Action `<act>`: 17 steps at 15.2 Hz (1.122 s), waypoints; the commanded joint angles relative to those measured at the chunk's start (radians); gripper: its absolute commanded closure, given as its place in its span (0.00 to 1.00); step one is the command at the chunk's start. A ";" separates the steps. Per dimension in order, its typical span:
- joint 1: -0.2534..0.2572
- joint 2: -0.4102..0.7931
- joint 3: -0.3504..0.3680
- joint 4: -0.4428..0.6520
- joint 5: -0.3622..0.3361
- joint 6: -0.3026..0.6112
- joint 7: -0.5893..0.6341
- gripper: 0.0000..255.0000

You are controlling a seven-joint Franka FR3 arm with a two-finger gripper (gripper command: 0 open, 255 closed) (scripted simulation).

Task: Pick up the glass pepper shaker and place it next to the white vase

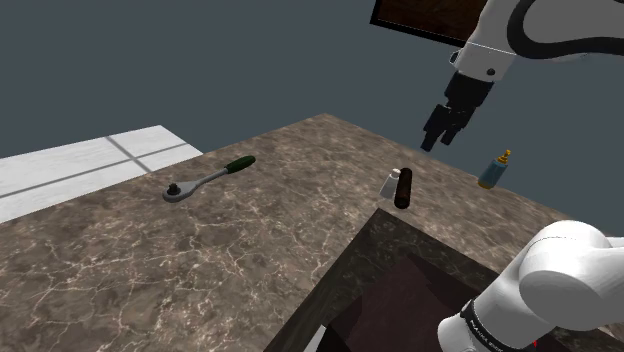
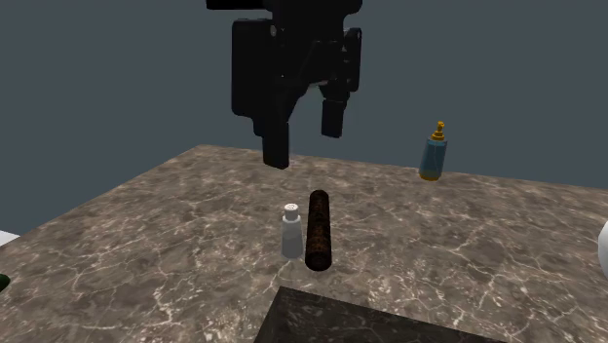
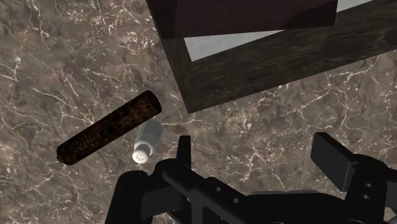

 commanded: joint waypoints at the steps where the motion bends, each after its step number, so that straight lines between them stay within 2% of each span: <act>1: 0.000 0.000 0.000 0.000 0.000 0.000 0.000 0.00; 9: -0.025 0.212 -0.099 -0.037 -0.092 0.220 -0.127 0.00; 17: -0.042 0.491 -0.189 0.012 -0.148 0.430 -0.244 0.00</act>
